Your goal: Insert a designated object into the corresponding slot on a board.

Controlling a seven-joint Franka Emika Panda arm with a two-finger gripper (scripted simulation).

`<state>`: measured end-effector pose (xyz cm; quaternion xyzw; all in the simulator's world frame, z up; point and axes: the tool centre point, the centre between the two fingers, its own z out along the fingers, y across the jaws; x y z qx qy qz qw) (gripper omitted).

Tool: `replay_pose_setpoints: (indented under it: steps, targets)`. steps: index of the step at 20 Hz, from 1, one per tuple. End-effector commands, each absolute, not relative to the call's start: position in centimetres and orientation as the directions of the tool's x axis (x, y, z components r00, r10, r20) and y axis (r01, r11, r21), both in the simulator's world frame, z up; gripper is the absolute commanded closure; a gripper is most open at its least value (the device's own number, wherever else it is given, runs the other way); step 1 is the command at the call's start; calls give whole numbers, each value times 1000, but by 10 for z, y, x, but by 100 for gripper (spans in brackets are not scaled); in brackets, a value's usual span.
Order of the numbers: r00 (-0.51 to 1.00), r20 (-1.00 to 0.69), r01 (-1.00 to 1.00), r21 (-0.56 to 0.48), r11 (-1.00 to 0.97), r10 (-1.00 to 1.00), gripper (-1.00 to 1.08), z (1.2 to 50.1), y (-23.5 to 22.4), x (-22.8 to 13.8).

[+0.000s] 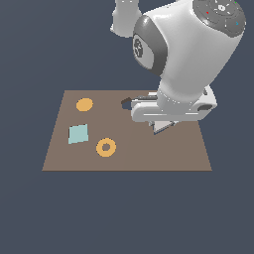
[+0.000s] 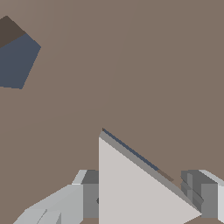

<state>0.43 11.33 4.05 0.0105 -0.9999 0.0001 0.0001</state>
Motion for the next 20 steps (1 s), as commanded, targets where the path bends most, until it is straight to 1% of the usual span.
replay_pose_setpoints:
  steps: [1,10,11,20]
  targets:
    - [-999,0,-32,0,999,-32,108,41,114,5]
    - [-999,0,-33,0,999,-33,108,31,114,5]
    - [-999,0,-33,0,999,-33,-92,31,114,5]
    - [-999,0,-33,0,999,-33,-92,31,114,5]
